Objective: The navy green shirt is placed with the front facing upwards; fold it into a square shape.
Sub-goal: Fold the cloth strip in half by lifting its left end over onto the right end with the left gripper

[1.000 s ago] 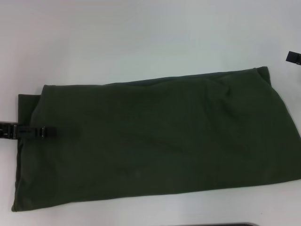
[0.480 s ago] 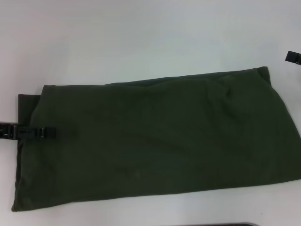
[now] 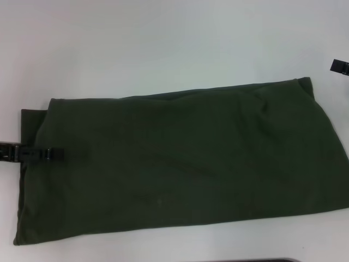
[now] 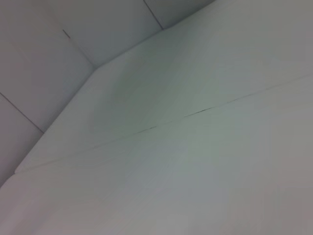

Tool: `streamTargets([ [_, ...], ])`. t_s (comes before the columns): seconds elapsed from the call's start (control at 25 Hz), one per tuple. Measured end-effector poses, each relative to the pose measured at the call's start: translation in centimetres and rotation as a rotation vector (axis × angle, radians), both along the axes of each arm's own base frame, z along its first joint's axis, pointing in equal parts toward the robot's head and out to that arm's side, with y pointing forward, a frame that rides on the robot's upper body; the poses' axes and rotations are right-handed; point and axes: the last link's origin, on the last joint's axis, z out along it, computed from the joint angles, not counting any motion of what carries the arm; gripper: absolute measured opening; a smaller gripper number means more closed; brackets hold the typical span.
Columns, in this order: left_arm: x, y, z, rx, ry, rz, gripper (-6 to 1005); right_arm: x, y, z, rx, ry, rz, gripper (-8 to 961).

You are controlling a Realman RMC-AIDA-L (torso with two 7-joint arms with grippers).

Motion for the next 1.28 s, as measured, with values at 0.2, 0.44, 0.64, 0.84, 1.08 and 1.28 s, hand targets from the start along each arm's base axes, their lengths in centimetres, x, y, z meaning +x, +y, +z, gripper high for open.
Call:
streamTargets([
  [0.2,0.0,0.0,0.3,0.003,0.001,-0.001,837,0.0,0.0,0.1,0.001,0.001,-0.002,916],
  [0.44,0.0,0.4,1.1,0.012,0.013,0.002,837,-0.1,0.1,0.1,0.002,0.003,-0.001,916],
  [0.64,0.1,0.9,1.8,0.032,0.031,0.012,837,-0.2,0.2,0.0,0.003,0.003,0.001,915],
  [0.84,0.0,1.1,2.1,0.047,0.043,0.021,837,-0.2,0.3,0.0,0.005,0.002,0.001,915],
  [1.08,0.0,1.3,2.4,0.056,0.042,0.026,837,-0.2,0.4,0.1,0.009,0.004,0.001,915],
  [1.28,1.2,1.9,3.1,0.085,0.006,-0.017,837,-0.2,0.4,0.1,0.011,0.002,0.001,916],
])
